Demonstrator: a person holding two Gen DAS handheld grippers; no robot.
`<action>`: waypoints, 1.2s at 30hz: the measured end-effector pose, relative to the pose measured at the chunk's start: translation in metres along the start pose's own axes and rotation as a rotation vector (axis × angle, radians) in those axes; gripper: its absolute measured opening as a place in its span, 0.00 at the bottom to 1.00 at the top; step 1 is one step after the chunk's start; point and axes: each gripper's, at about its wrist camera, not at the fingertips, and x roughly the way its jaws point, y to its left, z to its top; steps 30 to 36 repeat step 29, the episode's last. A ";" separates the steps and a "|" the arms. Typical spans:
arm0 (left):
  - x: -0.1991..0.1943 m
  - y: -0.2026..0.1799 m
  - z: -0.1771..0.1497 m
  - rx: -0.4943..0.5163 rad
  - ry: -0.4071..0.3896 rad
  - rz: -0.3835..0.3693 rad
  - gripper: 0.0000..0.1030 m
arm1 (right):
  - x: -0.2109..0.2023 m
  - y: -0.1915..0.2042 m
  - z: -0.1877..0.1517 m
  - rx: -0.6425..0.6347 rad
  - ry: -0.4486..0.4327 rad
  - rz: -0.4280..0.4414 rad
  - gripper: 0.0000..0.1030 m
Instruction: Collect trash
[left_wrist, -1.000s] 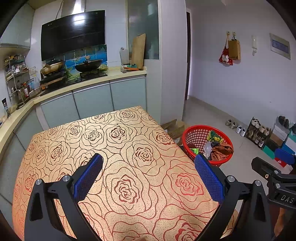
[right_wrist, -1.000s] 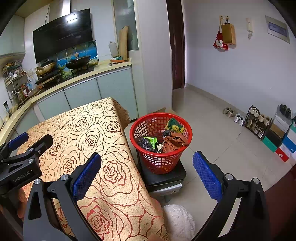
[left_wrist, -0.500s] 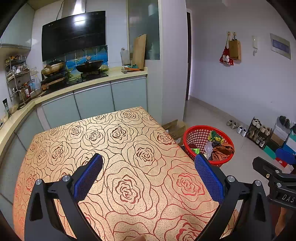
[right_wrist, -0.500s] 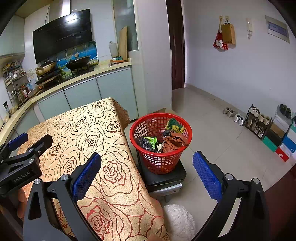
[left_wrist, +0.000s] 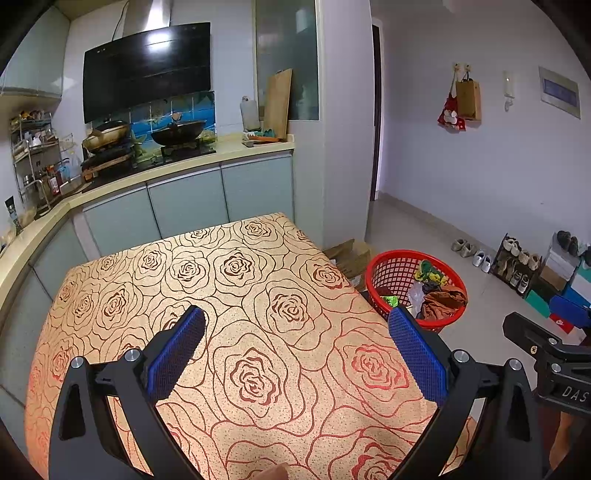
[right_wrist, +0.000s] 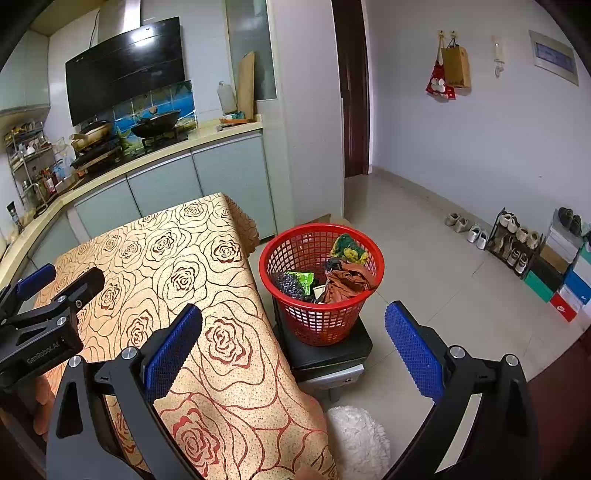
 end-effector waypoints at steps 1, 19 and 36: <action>0.000 -0.001 0.000 0.001 -0.001 -0.002 0.93 | 0.000 0.000 0.000 0.000 0.000 0.000 0.94; -0.001 0.000 -0.003 0.008 -0.014 -0.001 0.93 | 0.003 0.000 -0.004 0.003 0.009 -0.010 0.94; 0.002 0.001 -0.004 0.005 0.000 0.005 0.93 | 0.005 0.000 -0.005 0.002 0.012 -0.008 0.94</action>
